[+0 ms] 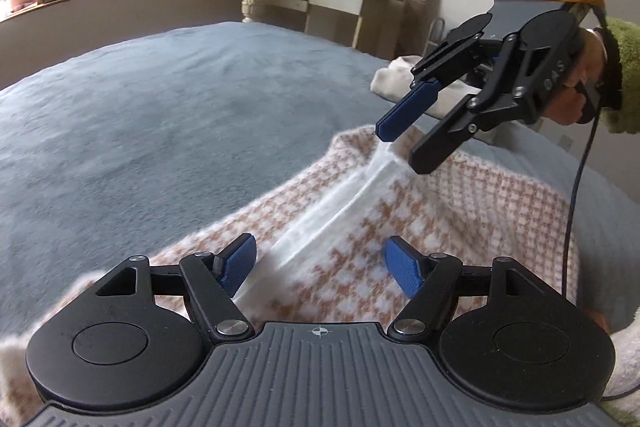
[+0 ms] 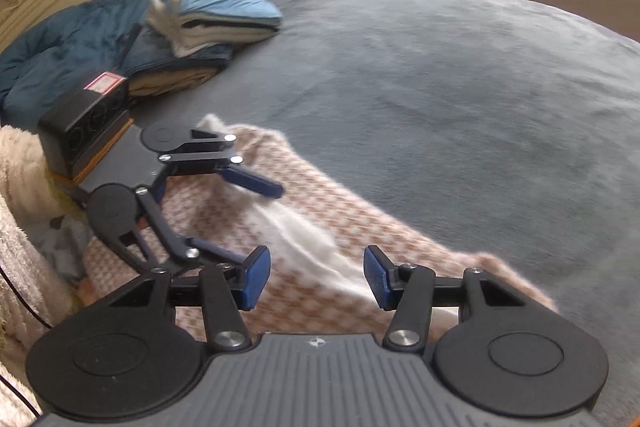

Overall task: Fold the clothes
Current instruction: 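Move both open grippers over the folded cardigan's white-trimmed edge, then close both grippers on the cardigan's white-trimmed edge, then lower the grasped edge onto the cardigan and open both grippers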

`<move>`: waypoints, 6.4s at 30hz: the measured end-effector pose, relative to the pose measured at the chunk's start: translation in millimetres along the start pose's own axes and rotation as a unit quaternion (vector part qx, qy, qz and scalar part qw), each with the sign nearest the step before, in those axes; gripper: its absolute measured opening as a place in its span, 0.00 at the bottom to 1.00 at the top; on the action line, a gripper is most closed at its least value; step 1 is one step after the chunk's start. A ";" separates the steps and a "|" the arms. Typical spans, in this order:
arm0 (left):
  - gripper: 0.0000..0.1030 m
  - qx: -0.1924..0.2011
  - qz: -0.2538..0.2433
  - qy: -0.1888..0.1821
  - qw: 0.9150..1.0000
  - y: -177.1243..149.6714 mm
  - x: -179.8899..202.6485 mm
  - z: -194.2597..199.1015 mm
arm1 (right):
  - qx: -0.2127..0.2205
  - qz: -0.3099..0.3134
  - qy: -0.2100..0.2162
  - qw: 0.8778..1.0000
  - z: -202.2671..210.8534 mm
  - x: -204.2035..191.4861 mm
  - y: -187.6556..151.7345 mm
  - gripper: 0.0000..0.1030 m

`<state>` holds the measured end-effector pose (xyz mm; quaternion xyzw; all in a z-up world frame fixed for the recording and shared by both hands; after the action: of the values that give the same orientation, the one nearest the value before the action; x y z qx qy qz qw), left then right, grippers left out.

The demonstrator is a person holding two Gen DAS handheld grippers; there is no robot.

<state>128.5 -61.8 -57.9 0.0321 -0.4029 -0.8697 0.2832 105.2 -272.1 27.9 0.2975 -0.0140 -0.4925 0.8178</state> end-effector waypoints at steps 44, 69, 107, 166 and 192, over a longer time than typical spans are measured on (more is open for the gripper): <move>0.77 -0.088 0.177 0.316 0.928 -56.3 -38.2 79.2 | 0.097 -0.238 -0.175 0.950 14.1 62.7 -92.9 0.48; 1.00 -0.144 0.204 0.391 0.886 -49.0 -19.7 52.7 | 0.121 -0.242 -0.277 0.922 39.8 -1.7 -92.3 1.00; 0.87 -0.016 0.164 0.331 0.929 -53.1 -30.7 73.7 | 0.137 -0.151 -0.222 0.954 22.6 20.9 -81.1 0.96; 0.08 0.029 0.171 0.238 0.956 -39.7 -86.7 59.5 | 0.173 -0.184 -0.190 0.949 8.3 84.3 -74.1 0.08; 0.15 0.012 0.178 0.273 0.946 -55.3 -102.3 42.8 | 0.172 -0.227 -0.161 0.945 -47.0 121.2 -80.2 0.09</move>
<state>176.2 48.9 -86.5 0.1992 -0.3202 -0.7583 0.5318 118.5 -375.5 -83.6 0.3456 -0.1620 -0.6962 0.6080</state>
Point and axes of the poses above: each gripper's, at about its wrist camera, not at the fingertips, and z roughly against the way its jaws point, x to its right, y to its top, the point moved 2 cm from there along -z, roughly the way its jaws point, and after that the axes turned 5 degrees about -x, right-handed, at the moved point
